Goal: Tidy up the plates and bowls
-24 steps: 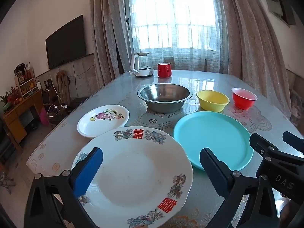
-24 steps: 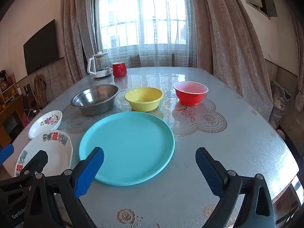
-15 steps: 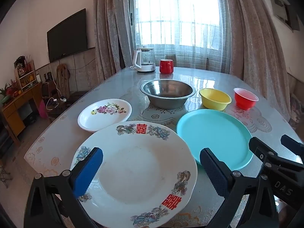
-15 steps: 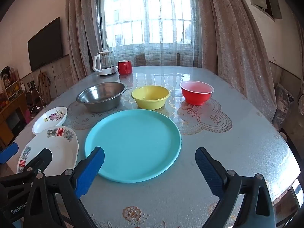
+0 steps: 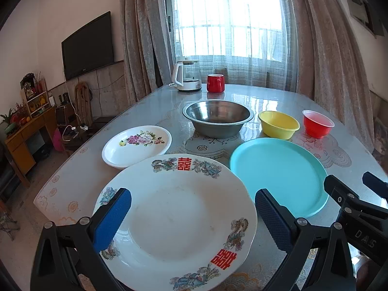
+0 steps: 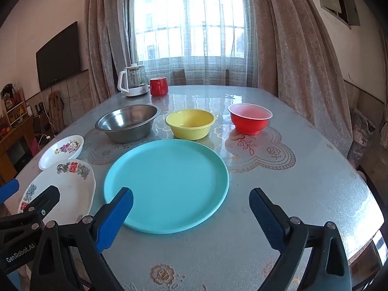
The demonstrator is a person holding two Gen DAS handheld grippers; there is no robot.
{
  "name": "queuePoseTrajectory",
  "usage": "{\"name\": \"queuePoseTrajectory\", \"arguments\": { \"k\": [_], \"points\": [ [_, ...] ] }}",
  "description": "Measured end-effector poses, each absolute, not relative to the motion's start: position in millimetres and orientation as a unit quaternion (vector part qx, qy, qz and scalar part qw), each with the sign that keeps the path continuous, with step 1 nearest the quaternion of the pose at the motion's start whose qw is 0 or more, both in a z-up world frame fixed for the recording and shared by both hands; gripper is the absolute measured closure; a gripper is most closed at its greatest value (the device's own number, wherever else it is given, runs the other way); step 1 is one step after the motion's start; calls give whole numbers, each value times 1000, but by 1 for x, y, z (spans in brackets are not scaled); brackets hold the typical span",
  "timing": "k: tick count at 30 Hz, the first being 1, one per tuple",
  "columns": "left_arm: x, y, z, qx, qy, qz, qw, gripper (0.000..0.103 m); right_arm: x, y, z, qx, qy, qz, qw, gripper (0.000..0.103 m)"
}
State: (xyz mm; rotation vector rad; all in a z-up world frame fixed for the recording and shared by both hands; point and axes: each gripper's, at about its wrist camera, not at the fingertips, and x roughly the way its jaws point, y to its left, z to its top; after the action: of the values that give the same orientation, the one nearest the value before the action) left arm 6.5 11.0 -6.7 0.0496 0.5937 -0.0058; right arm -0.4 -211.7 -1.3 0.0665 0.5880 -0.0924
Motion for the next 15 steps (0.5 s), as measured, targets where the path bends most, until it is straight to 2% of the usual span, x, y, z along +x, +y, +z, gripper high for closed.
{"name": "queuePoseTrajectory", "arguments": {
  "k": [15],
  "points": [
    [11,9,-7,36,294,-6,955,0,10,-218,-9,41,300,-51,952,5]
  ]
}}
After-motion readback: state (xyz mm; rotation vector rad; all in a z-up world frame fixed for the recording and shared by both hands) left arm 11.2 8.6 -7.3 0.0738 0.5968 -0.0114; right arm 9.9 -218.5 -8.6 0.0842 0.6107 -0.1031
